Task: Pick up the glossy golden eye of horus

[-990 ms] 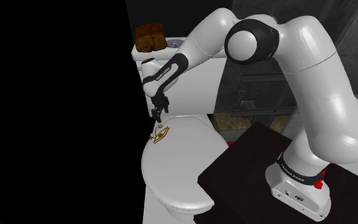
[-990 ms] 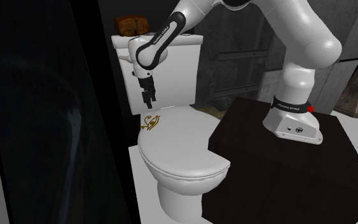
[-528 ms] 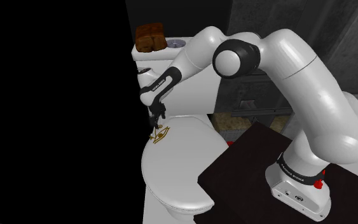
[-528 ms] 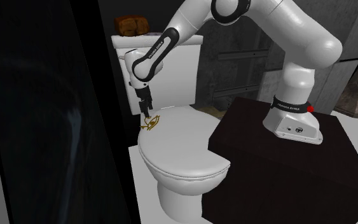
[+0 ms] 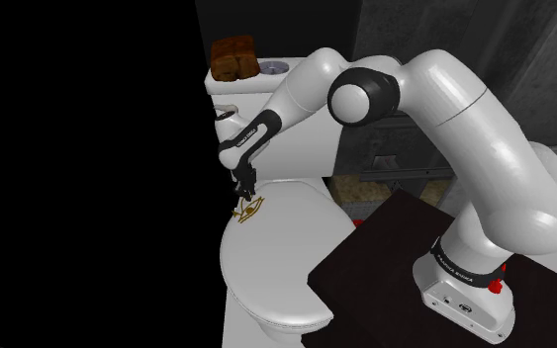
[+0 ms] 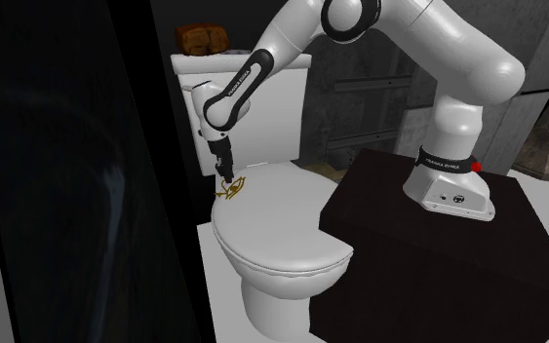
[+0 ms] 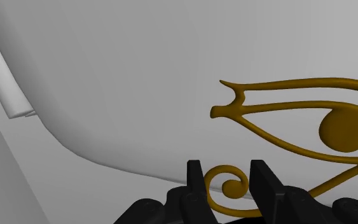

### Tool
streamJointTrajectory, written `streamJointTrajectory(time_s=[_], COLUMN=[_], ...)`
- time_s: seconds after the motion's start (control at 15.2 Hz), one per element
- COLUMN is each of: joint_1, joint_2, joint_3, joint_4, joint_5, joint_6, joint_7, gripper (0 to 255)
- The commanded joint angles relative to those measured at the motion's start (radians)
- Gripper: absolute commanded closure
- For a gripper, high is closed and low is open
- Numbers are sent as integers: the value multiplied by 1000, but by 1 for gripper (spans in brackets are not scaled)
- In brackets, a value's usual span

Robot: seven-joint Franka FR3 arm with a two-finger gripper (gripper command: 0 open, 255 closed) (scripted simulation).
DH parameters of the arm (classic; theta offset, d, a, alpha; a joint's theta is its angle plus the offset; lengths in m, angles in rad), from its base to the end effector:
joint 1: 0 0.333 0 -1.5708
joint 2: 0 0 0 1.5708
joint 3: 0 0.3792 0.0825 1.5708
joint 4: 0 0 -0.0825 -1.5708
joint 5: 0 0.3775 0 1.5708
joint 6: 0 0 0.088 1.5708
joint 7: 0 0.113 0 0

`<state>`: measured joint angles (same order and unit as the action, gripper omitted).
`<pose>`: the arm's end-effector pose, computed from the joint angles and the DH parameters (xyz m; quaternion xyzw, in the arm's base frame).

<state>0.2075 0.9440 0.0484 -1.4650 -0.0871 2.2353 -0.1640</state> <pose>0.7152 0.1767 0.1372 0.9697 0.2285 -0.0853 0.0154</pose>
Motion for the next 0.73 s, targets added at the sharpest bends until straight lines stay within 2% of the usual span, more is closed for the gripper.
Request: streamJointTrajectory(time_s=[0.0, 0.33, 0.66], joint_1=[0, -1, -3], joint_2=[0, 2, -53], joint_3=[0, 0, 2], joint_4=[0, 0, -24], joint_5=[0, 0, 2], joint_6=[0, 1, -29], joint_7=[0, -1, -3], gripper=[255, 255, 255])
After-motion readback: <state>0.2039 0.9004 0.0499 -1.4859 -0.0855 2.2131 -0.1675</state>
